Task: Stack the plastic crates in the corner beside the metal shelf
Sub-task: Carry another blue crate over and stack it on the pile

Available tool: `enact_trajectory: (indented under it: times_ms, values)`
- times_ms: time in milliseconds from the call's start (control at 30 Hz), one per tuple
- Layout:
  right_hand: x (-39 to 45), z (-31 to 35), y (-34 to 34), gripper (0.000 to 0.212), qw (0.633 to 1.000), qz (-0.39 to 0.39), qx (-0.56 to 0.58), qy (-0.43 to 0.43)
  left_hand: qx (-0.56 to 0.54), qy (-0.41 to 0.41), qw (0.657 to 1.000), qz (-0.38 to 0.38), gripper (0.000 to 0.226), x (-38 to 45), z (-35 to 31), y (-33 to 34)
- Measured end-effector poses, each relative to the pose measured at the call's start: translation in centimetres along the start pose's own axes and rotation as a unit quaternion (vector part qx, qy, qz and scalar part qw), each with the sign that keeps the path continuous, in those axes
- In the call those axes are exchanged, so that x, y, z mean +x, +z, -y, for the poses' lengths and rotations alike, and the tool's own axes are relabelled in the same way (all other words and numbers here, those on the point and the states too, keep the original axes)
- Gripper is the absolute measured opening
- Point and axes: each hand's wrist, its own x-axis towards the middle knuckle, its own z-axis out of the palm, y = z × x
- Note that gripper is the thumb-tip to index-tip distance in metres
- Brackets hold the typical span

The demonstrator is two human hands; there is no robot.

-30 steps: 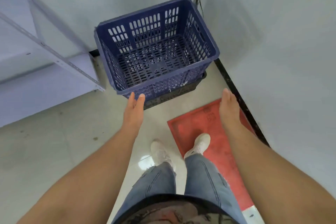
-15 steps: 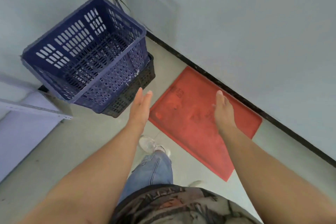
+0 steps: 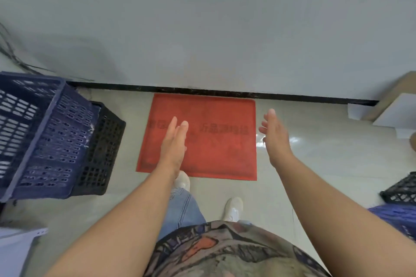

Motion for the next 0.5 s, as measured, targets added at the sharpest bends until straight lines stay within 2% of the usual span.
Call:
enact_trajectory:
  times_ms: [200, 400, 500]
  values:
    - [-1.3, -2.4, -6.6, 0.055, 0.990, -0.102, 0.092, 0.029, 0.072, 0.019, 0.992, 0.104, 0.057, -1.5, -0.6, 4.1]
    - [-5.1, -5.0, -11.2, 0.053, 0.973, -0.198, 0.103, 0.061, 0.093, 0.023, 0.975, 0.200, 0.057, -2.9, -0.8, 8.1]
    - [-7.1, -6.2, -12.8, 0.036, 0.963, -0.232, 0.116, 0.068, 0.103, 0.013, 0.965, 0.240, 0.057, -4.1, -0.2, 9.8]
